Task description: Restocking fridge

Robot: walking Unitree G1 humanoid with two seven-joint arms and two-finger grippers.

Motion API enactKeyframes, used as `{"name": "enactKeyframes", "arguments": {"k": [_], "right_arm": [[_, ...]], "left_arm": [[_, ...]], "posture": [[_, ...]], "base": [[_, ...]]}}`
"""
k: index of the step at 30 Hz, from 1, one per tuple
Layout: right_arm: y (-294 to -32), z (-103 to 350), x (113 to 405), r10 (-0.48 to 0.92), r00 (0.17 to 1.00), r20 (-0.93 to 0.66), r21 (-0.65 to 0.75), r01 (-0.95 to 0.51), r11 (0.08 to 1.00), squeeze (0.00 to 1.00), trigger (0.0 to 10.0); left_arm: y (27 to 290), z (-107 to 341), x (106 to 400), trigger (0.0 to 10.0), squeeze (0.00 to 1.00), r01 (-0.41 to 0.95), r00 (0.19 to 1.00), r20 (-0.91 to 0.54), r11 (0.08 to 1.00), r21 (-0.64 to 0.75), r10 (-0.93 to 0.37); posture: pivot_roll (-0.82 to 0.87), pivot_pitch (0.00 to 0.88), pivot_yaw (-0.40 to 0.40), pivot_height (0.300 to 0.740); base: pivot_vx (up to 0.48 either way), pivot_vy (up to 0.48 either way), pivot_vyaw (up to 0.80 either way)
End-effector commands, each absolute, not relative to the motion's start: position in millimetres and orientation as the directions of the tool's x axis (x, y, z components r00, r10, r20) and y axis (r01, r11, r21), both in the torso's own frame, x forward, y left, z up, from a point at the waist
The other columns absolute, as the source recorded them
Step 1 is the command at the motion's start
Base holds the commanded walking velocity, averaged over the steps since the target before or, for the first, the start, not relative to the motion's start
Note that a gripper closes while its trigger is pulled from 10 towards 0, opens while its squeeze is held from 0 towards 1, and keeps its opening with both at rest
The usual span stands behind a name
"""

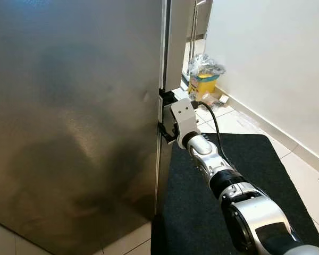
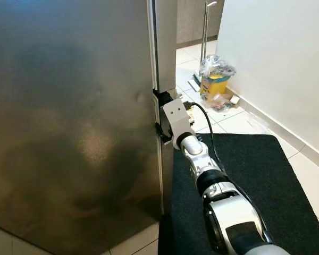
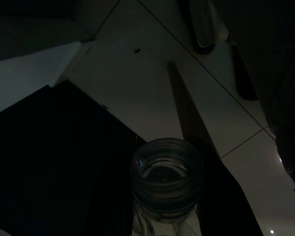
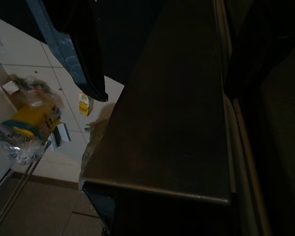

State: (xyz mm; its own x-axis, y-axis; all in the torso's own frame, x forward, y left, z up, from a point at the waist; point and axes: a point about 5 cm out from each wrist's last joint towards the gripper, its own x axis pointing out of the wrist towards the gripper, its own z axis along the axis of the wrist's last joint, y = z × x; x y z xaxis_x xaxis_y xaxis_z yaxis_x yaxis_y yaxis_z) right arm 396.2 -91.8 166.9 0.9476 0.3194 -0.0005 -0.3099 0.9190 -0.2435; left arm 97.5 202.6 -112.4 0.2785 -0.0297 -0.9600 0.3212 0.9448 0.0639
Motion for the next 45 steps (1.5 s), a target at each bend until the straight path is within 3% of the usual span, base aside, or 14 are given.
{"name": "enactKeyframes", "arguments": {"k": [1, 17, 28, 32, 39, 45], "right_arm": [[-130, 171, 402, 0.132, 0.991, 0.015, -0.230, -0.125, 0.965, 0.00, 10.0], [-151, 163, 399, 0.049, 0.999, 0.002, -0.219, -0.048, 0.974, 0.00, 10.0], [-181, 120, 380, -0.062, 0.991, -0.115, -0.264, 0.030, 0.964, 0.00, 10.0], [-200, 88, 361, -0.112, 0.972, -0.208, -0.306, 0.044, 0.951, 0.00, 10.0], [-221, 11, 301, -0.166, 0.872, -0.461, -0.367, -0.017, 0.930, 0.00, 10.0], [-221, -55, 223, -0.133, 0.697, -0.705, -0.321, -0.145, 0.936, 0.00, 10.0]], "left_arm": [[204, -115, 86, 10.0, 0.00, 0.324, 0.243, -0.970, 0.945, 0.053, -0.029], [202, -115, 87, 10.0, 0.00, 0.329, 0.243, -0.969, 0.943, 0.050, -0.033], [200, -115, 90, 10.0, 0.00, 0.327, 0.251, -0.967, 0.944, 0.048, -0.038], [199, -114, 91, 10.0, 0.00, 0.325, 0.253, -0.967, 0.944, 0.047, -0.039], [197, -113, 98, 10.0, 0.00, 0.320, 0.270, -0.962, 0.946, 0.045, -0.045], [192, -112, 106, 10.0, 0.00, 0.307, 0.296, -0.953, 0.951, 0.039, -0.057]], "posture": [[-0.03, 0.119, 0.019, 0.740], [-0.04, 0.117, 0.021, 0.740], [-0.04, 0.111, 0.019, 0.740], [-0.04, 0.103, 0.015, 0.740], [-0.05, 0.084, 0.007, 0.740], [-0.05, 0.063, -0.003, 0.740]], "base": [[0.000, 0.000, 0.00], [0.000, 0.000, 0.00], [0.000, 0.000, 0.00], [0.000, 0.000, 0.00], [0.000, 0.000, 0.00], [0.000, 0.000, 0.00]]}}
